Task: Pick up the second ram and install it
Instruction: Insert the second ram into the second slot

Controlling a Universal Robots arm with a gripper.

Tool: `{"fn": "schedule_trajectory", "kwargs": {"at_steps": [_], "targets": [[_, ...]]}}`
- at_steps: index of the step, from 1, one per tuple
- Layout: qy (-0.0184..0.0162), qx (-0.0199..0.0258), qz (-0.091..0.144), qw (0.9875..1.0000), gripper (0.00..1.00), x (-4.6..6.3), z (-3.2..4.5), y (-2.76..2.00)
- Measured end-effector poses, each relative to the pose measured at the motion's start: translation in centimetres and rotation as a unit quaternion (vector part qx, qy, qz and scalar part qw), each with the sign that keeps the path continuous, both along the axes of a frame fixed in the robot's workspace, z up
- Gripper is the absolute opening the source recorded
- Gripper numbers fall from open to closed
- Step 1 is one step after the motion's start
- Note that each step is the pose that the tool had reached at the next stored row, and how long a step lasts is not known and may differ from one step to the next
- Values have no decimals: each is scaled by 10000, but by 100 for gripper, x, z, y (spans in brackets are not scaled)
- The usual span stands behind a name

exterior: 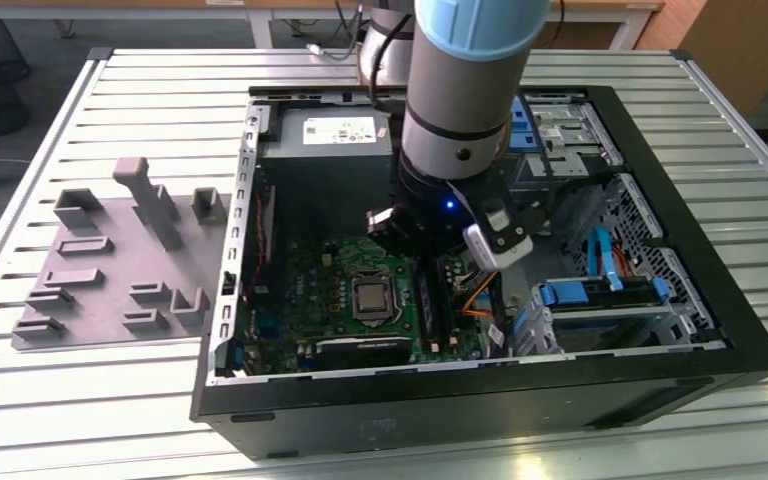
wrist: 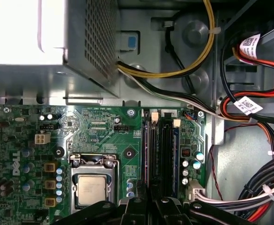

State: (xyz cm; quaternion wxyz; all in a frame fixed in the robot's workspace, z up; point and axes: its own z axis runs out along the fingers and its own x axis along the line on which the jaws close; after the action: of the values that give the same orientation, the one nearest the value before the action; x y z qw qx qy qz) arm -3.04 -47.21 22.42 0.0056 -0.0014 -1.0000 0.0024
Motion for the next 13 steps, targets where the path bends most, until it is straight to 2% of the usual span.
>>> {"fn": "schedule_trajectory", "kwargs": {"at_steps": [13], "targets": [[0, -1, 18, 10000, 14, 40, -45, 0]]}}
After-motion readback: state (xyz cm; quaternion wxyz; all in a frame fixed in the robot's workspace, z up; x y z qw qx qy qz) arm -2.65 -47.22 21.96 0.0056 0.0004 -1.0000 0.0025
